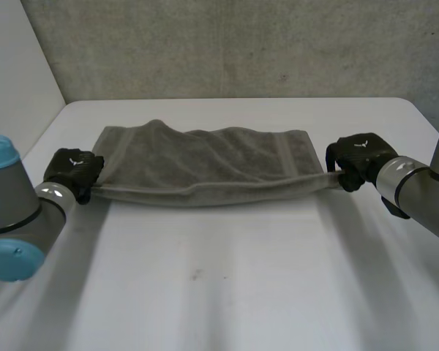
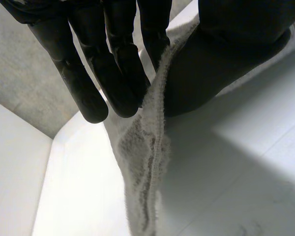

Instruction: Fold the towel.

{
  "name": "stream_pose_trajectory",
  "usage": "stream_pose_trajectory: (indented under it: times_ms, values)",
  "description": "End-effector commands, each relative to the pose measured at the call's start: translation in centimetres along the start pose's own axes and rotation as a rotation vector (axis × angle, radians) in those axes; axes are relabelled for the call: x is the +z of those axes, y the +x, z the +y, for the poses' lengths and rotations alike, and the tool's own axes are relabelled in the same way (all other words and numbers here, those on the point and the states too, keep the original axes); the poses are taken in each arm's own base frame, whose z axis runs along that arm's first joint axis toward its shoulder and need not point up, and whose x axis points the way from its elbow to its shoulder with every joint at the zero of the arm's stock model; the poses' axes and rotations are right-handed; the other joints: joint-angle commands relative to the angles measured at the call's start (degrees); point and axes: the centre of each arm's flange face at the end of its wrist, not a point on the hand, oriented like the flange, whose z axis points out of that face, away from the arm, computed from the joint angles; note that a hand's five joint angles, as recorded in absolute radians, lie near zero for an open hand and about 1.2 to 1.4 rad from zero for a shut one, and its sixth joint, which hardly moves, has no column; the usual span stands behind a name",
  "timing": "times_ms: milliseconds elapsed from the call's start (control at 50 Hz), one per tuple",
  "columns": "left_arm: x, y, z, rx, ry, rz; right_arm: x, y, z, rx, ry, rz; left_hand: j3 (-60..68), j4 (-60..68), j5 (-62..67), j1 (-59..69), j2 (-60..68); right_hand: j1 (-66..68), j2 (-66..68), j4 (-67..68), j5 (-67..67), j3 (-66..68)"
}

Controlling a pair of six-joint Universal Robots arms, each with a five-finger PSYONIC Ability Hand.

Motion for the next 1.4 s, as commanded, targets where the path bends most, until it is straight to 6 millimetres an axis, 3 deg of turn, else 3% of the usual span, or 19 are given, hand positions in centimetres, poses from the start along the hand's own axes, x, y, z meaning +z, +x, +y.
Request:
stream_pose_trajectory:
  times_ms: [20,120,160,240,340,380,420,440,480,540,640,860,1020,1240,1260,1280,1300,1320,1400]
  values:
    - [-5.8,-0.1,-1.2,0.108,-0.081,0.077,-3.8,-0.7,0.7,-0.162,-0.169,-0.072,10.7,10.6,11.9,13.6,10.5,0.3,10.2,10.3,10.6,10.2]
    - [-9.4,-0.4,-0.7,0.235,-0.212,0.158,-6.7,-0.4,0.4,-0.235,-0.237,-0.092,10.7,10.6,11.9,13.6,10.5,0.3,10.2,10.3,10.6,10.2]
    - [-11.4,-1.1,-1.4,0.300,-0.227,0.169,-8.9,0.5,-0.3,-0.256,-0.259,-0.081,10.7,10.6,11.9,13.6,10.5,0.3,10.2,10.3,10.6,10.2]
    - [-12.4,-1.7,-2.2,0.352,-0.201,0.149,-10.3,1.3,-1.0,-0.281,-0.259,-0.063,10.7,10.6,11.9,13.6,10.5,0.3,10.2,10.3,10.6,10.2]
    - [-11.6,-2.5,-3.4,0.401,-0.121,0.113,-10.4,1.9,-2.0,-0.324,-0.207,-0.034,10.7,10.6,11.9,13.6,10.5,0.3,10.2,10.3,10.6,10.2]
    - [-11.1,-2.7,-3.8,0.413,-0.091,0.104,-9.9,2.1,-2.3,-0.332,-0.181,-0.027,10.7,10.6,11.9,13.6,10.5,0.3,10.2,10.3,10.6,10.2]
    - [-9.0,-2.0,-3.5,0.426,-0.067,0.126,-7.3,2.6,-1.6,-0.333,-0.169,-0.025,10.7,10.6,11.9,13.6,10.5,0.3,10.2,10.3,10.6,10.2]
    - [-9.0,-2.0,-3.5,0.426,-0.067,0.126,-7.3,2.6,-1.6,-0.333,-0.169,-0.025,10.7,10.6,11.9,13.6,10.5,0.3,10.2,10.3,10.6,10.2]
    - [-6.6,-1.1,-3.5,0.437,-0.046,0.150,-4.2,3.0,-1.0,-0.340,-0.161,-0.025,10.7,10.6,11.9,13.6,10.5,0.3,10.2,10.3,10.6,10.2]
    - [-5.4,-0.5,-3.4,0.443,-0.040,0.162,-2.9,2.7,-0.9,-0.338,-0.151,-0.034,10.7,10.6,11.9,13.6,10.5,0.3,10.2,10.3,10.6,10.2]
    - [-0.4,1.6,-2.4,0.456,-0.046,0.203,2.2,2.2,-0.8,-0.274,-0.096,-0.042,10.7,10.6,11.9,13.6,10.5,0.3,10.2,10.3,10.6,10.2]
    - [6.1,1.4,-1.7,0.456,-0.036,0.112,8.9,2.2,-1.0,-0.291,0.050,0.068,10.7,10.6,11.9,13.6,10.5,0.3,10.2,10.3,10.6,10.2]
    - [8.7,1.0,-2.1,0.454,-0.001,0.047,11.5,1.8,-0.5,-0.303,0.066,0.123,10.7,10.6,11.9,13.6,10.5,0.3,10.2,10.3,10.6,10.2]
    - [10.0,1.3,-1.7,0.456,0.001,0.022,12.5,2.1,0.1,-0.311,0.062,0.153,10.7,10.6,11.9,13.6,10.5,0.3,10.2,10.3,10.6,10.2]
    - [10.1,1.7,-1.5,0.459,-0.003,0.031,12.6,2.0,0.1,-0.310,0.062,0.154,10.7,10.6,11.9,13.6,10.5,-20.8,-10.9,-10.8,-10.5,-10.9]
    - [10.0,2.3,-1.4,0.461,-0.003,0.041,12.6,1.8,0.0,-0.308,0.063,0.155,-31.9,-32.0,-30.7,-29.0,-32.1,-69.7,-59.8,-59.7,-59.4,-59.8]
    - [10.0,2.3,-1.4,0.461,-0.003,0.041,12.6,1.8,0.0,-0.308,0.063,0.155,-32.3,-32.4,-31.1,-29.4,-32.5,-69.7,-59.8,-59.7,-59.4,-59.8]
    - [9.9,2.8,-1.5,0.461,0.004,0.051,12.5,1.3,-0.3,-0.311,0.071,0.150,-59.3,-59.4,-58.1,-56.4,-59.5,-69.7,-59.8,-59.7,-59.4,-59.8]
    - [9.3,3.5,-2.3,0.436,0.022,0.062,11.6,1.4,-2.0,-0.287,0.103,0.157,-59.3,-59.4,-58.1,-56.4,-59.5,-69.7,-59.8,-59.7,-59.4,-59.8]
